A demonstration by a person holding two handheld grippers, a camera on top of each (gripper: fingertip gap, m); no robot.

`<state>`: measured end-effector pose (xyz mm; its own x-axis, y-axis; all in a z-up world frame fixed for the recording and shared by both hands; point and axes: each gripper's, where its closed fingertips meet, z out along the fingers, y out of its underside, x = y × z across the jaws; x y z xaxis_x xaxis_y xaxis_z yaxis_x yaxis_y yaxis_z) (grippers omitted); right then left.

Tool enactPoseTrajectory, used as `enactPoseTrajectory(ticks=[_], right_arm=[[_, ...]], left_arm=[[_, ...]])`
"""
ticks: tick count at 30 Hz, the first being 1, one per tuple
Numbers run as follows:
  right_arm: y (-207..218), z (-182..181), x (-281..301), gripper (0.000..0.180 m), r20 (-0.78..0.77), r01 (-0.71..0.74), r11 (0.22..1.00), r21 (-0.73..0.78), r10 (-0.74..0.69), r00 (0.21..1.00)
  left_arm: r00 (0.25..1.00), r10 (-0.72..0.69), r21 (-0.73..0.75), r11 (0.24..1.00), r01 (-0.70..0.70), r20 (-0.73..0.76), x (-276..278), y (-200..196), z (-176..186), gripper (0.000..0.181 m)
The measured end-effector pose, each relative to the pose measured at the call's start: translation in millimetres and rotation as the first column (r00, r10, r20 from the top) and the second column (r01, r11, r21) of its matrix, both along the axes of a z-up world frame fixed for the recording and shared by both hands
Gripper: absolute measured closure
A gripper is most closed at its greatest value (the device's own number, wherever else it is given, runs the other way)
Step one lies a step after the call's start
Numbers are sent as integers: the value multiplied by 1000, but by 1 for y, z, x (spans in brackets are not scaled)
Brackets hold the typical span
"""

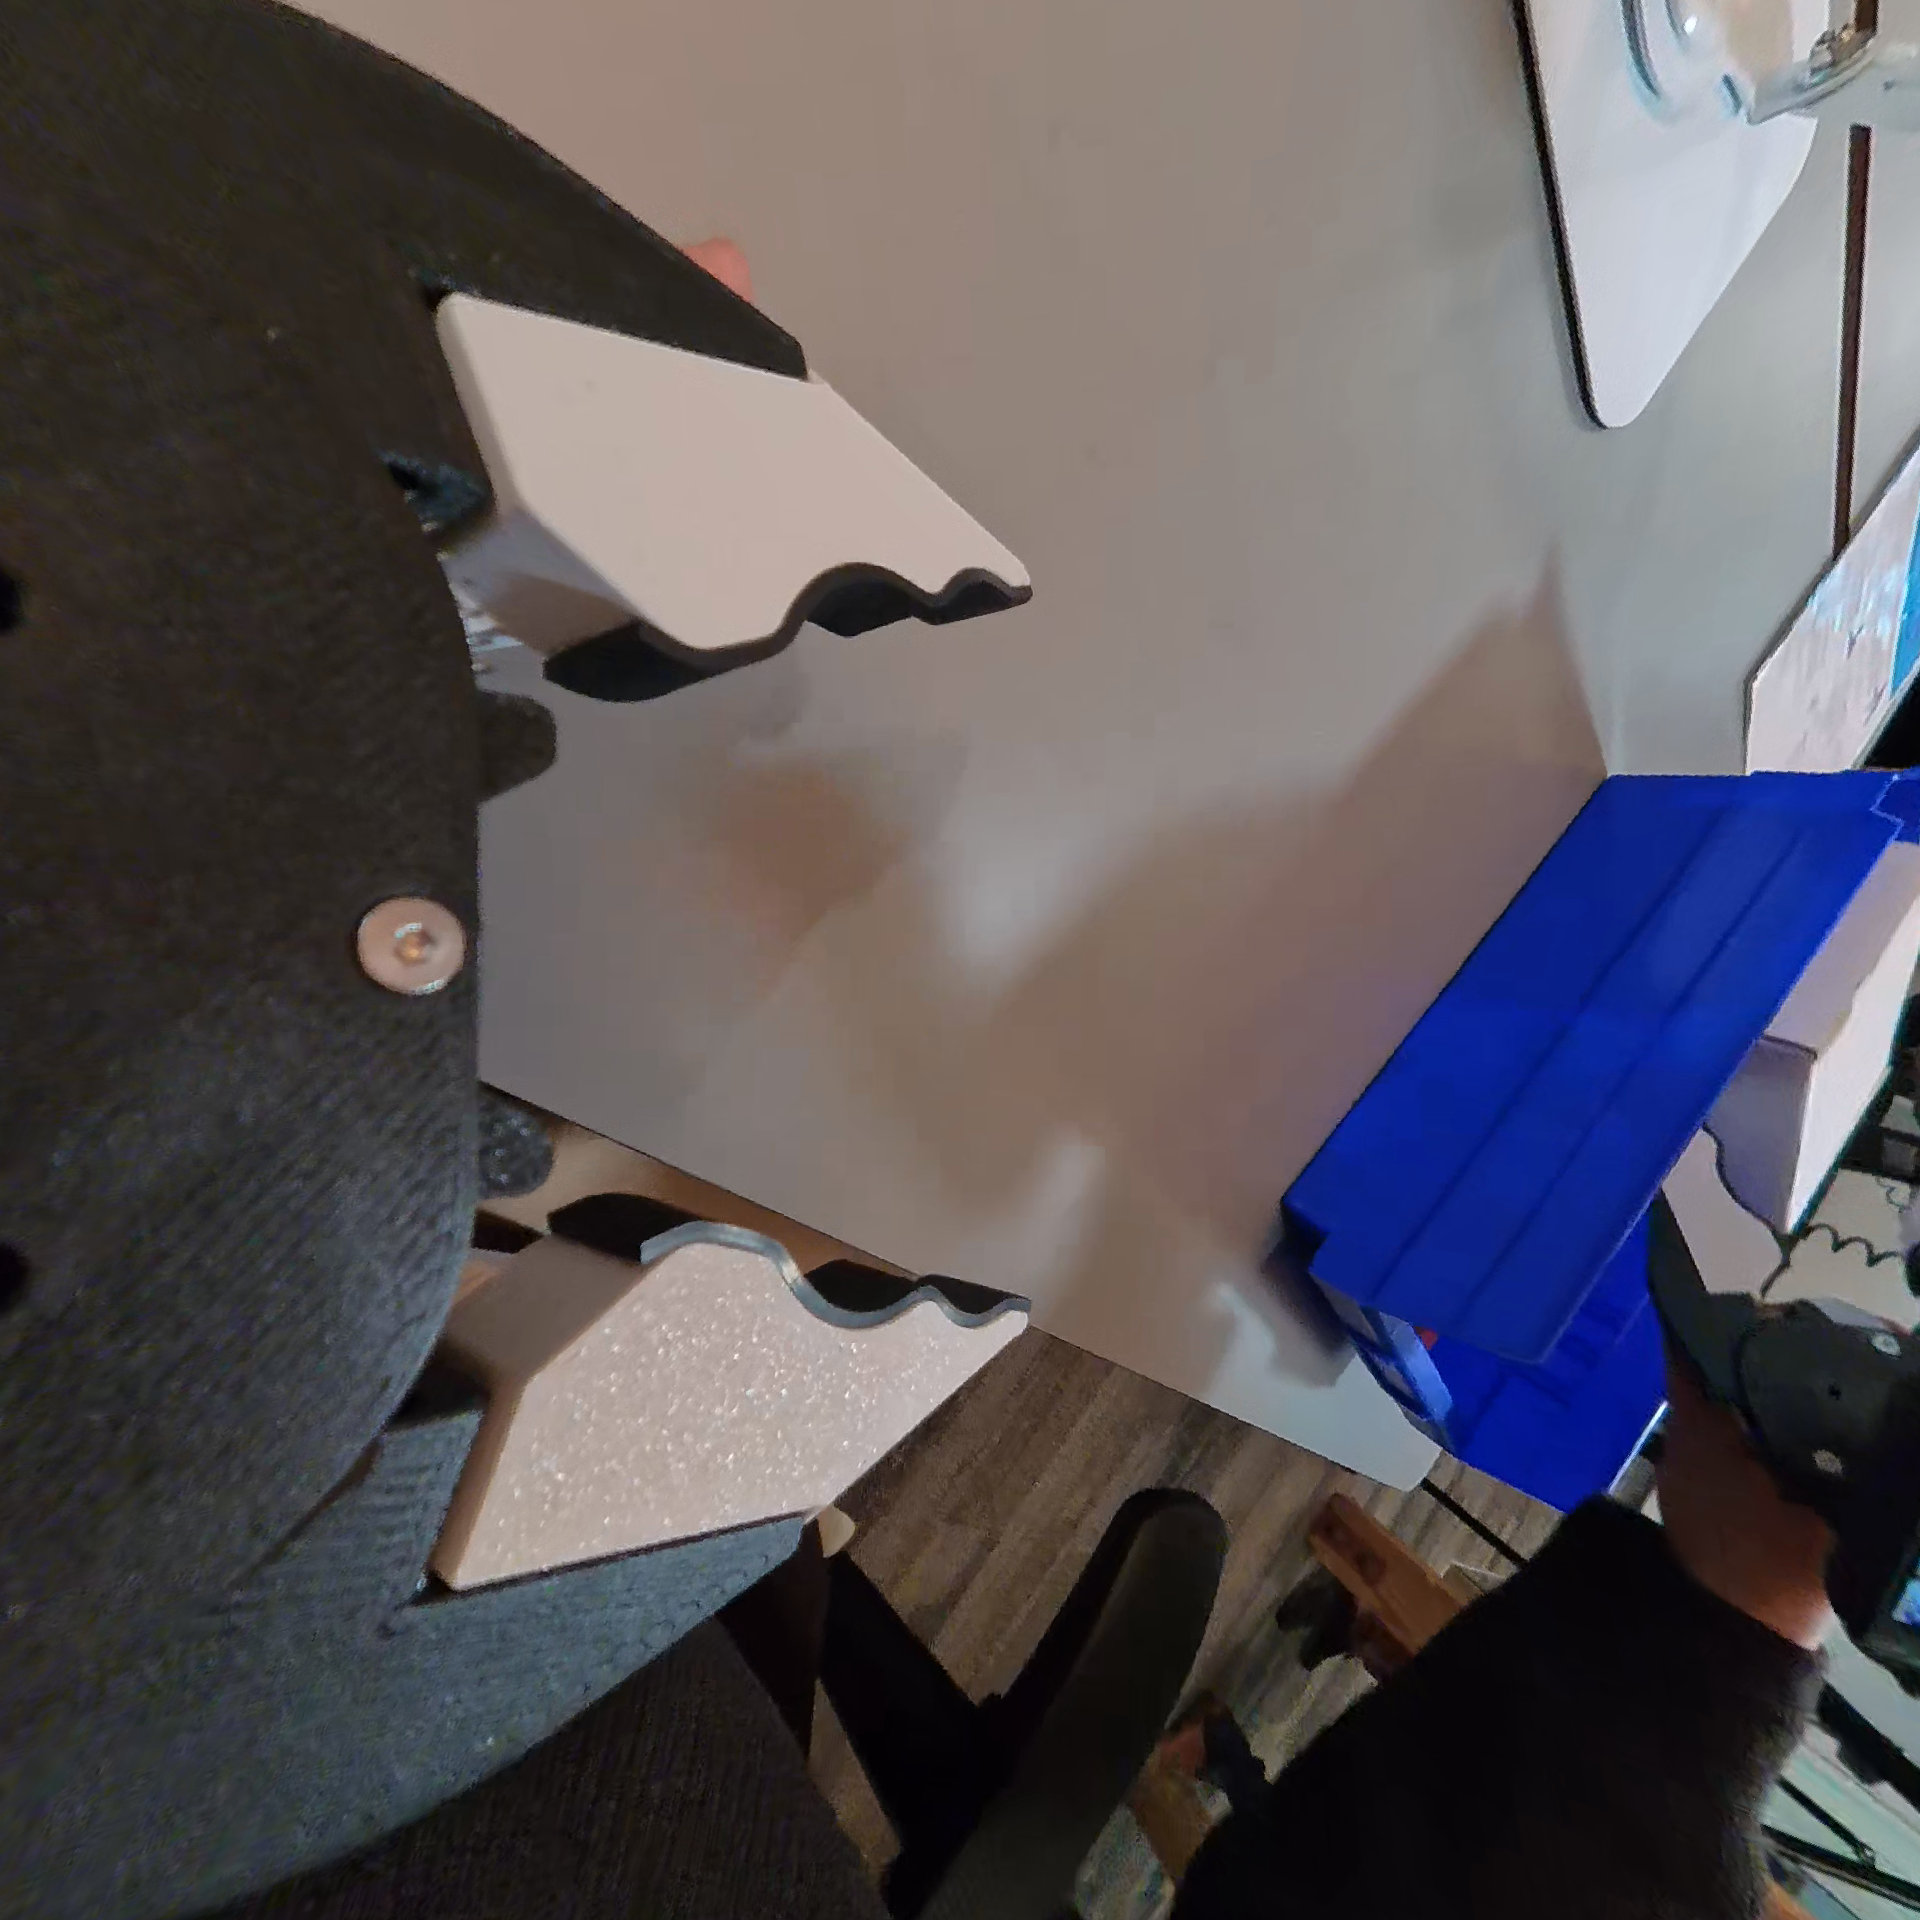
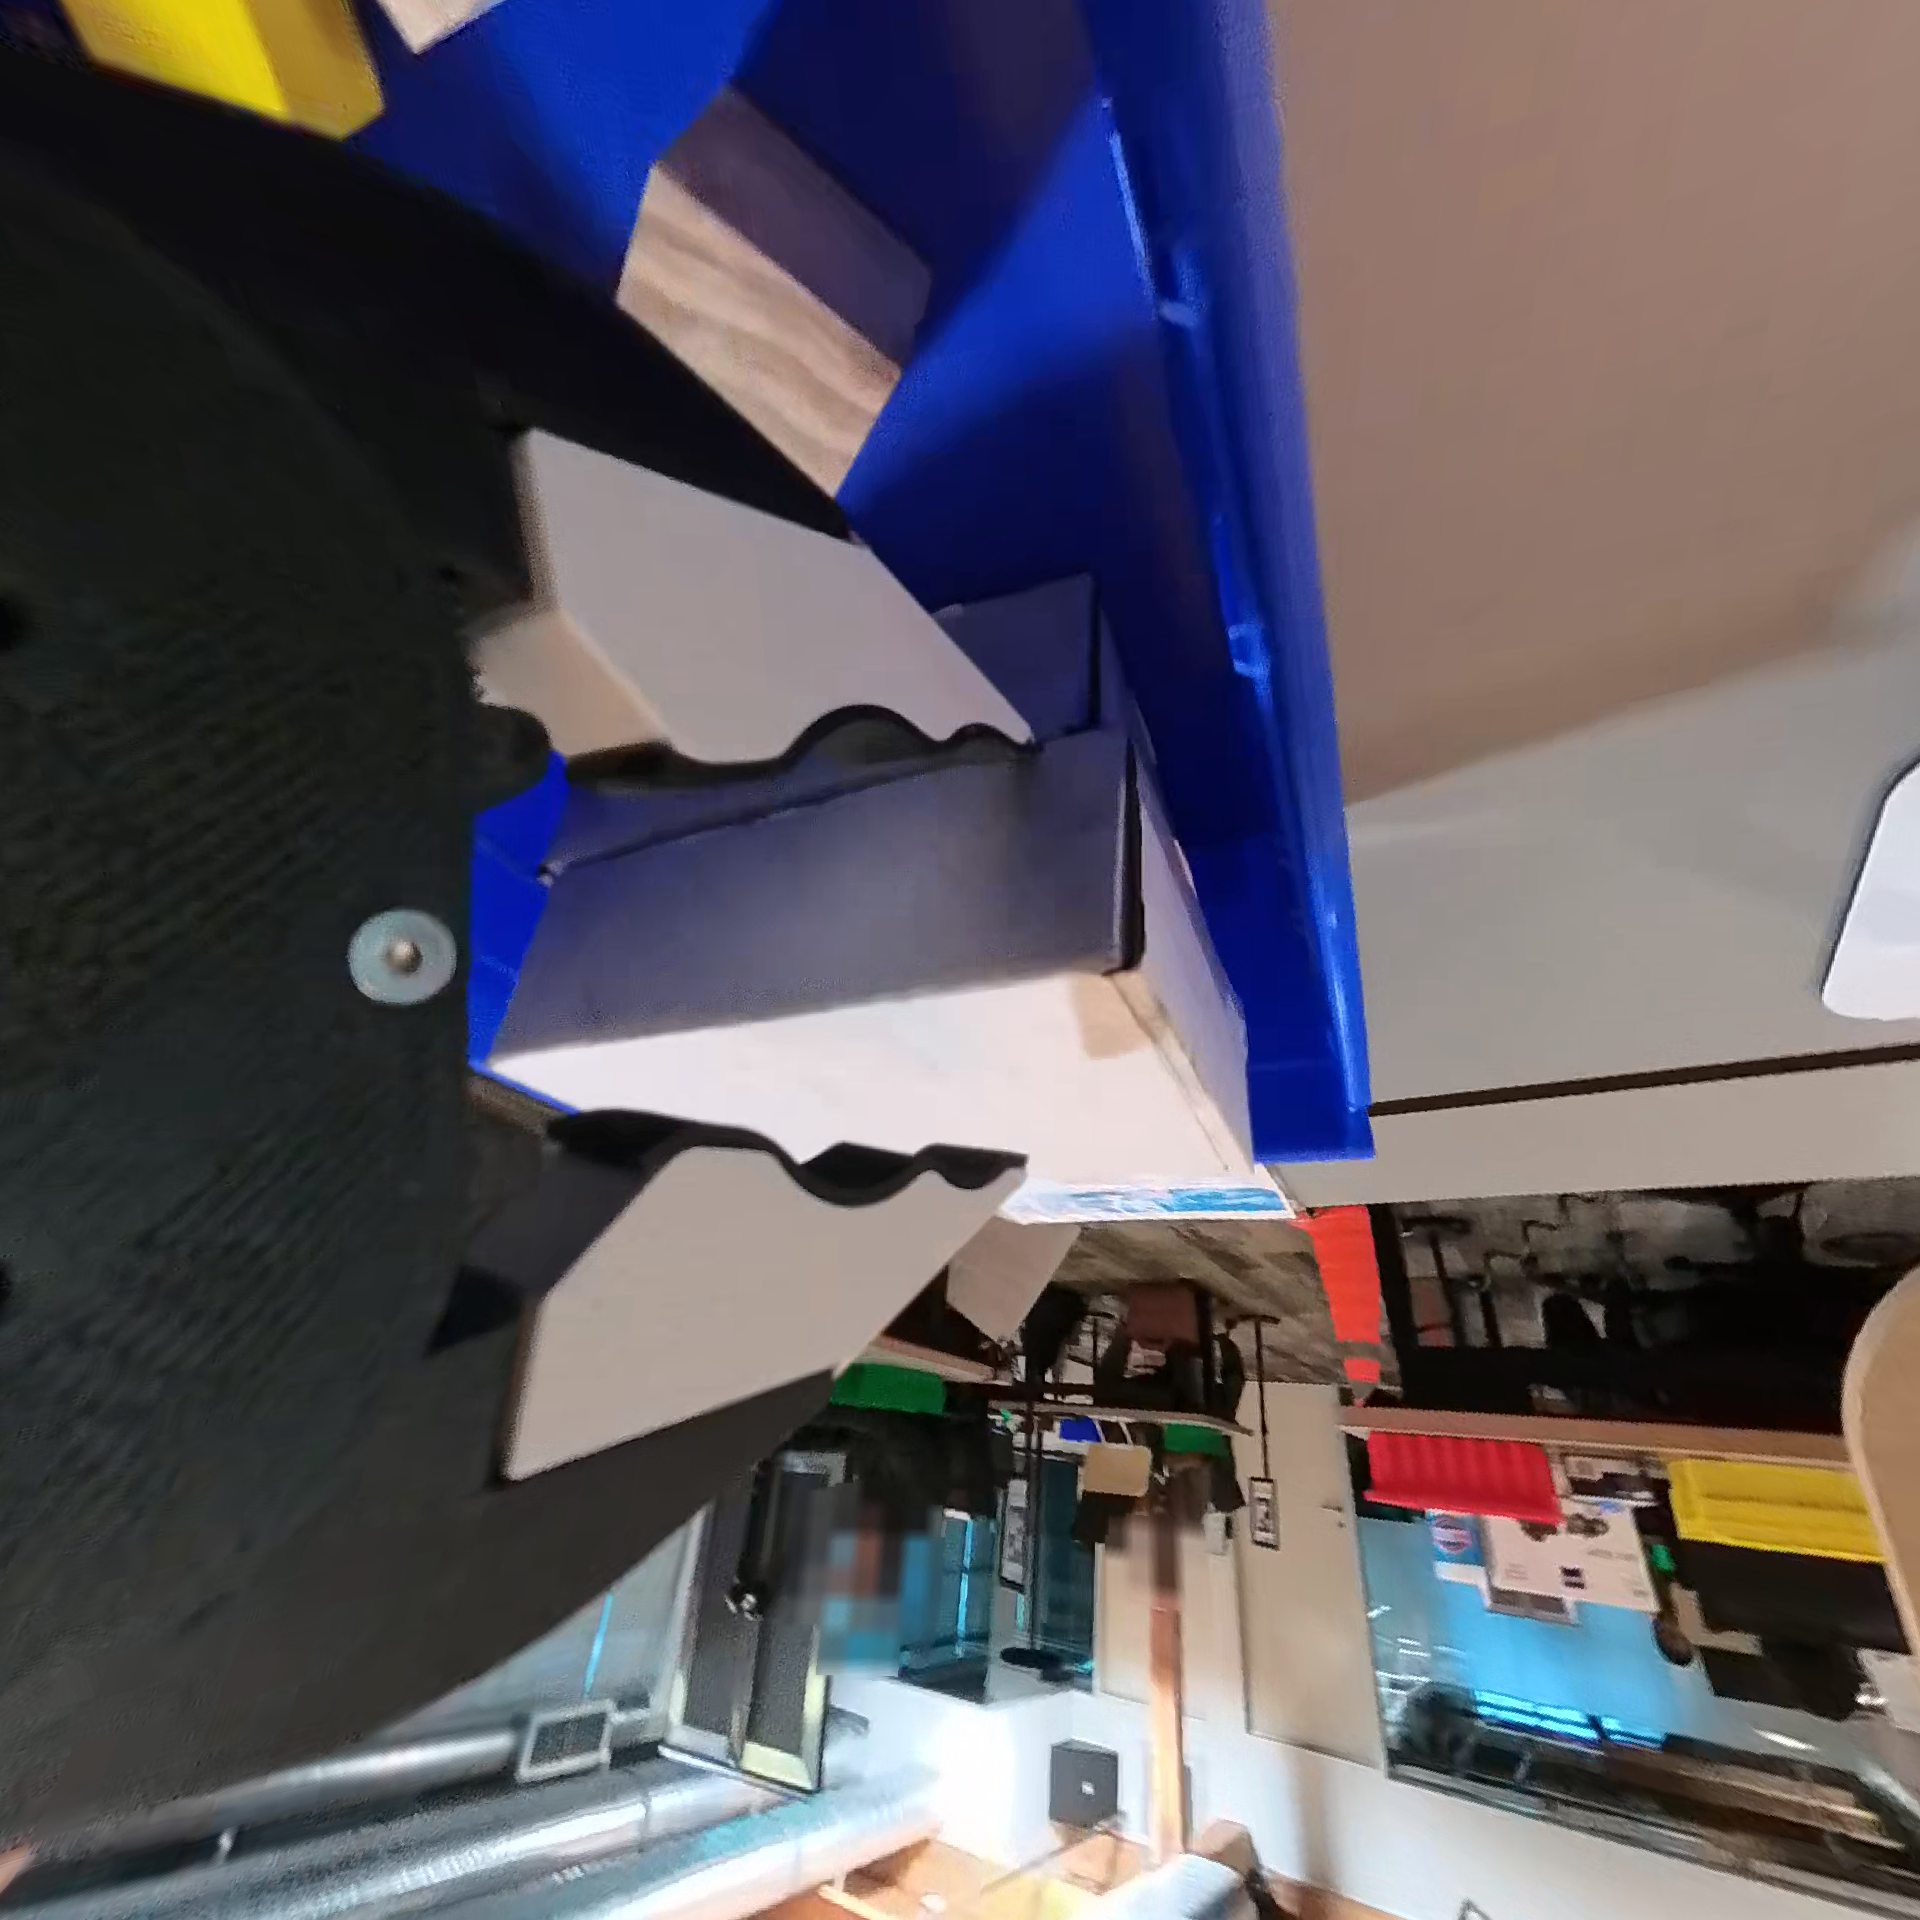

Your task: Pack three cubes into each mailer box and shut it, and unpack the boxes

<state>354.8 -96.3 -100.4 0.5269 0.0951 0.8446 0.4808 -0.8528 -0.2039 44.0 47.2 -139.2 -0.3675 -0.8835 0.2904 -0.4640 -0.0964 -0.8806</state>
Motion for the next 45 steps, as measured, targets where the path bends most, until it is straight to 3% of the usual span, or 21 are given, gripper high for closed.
enactPoseTrajectory(ticks=[8,11,14,18,22,24,26,28,31,35,38,45], right_arm=[[-17,30,-31,110,-70,85,965,249,-70,995],[-29,50,-49,114,-141,104,918,383,-53,989],[-53,64,-59,111,-212,182,847,499,-84,974],[-105,69,-57,102,-308,337,694,636,-172,936],[-146,64,-66,108,-446,432,532,729,-110,888],[-163,61,-66,110,-414,437,511,740,-165,895],[-175,54,-63,108,-385,450,516,729,-235,893],[-182,47,-58,104,-398,482,489,727,-271,876],[-188,40,-54,80,-451,522,431,736,-264,853],[-187,32,-53,63,-523,567,352,745,-219,824],[-181,16,-50,64,-594,623,319,714,-193,781],[-158,-29,-39,65,-754,746,358,561,-151,639]], left_arm=[[1000,-6,31,999,5,30,4,-11,2,60],[1000,-19,-52,998,21,24,4,-20,10,62],[999,-4,-140,990,8,34,6,-23,21,66],[997,52,-131,990,-44,62,6,-14,25,66],[984,104,-280,958,-60,143,3,6,56,70],[970,162,-195,973,-127,180,4,27,57,85],[958,212,-19,977,-212,192,6,44,49,86],[958,206,61,973,-222,198,5,46,46,87],[966,177,38,982,-187,187,6,39,42,94],[984,116,70,990,-126,136,8,28,24,96],[989,75,90,992,-87,129,6,16,18,92],[989,15,125,992,-34,144,-1,-10,11,102]])
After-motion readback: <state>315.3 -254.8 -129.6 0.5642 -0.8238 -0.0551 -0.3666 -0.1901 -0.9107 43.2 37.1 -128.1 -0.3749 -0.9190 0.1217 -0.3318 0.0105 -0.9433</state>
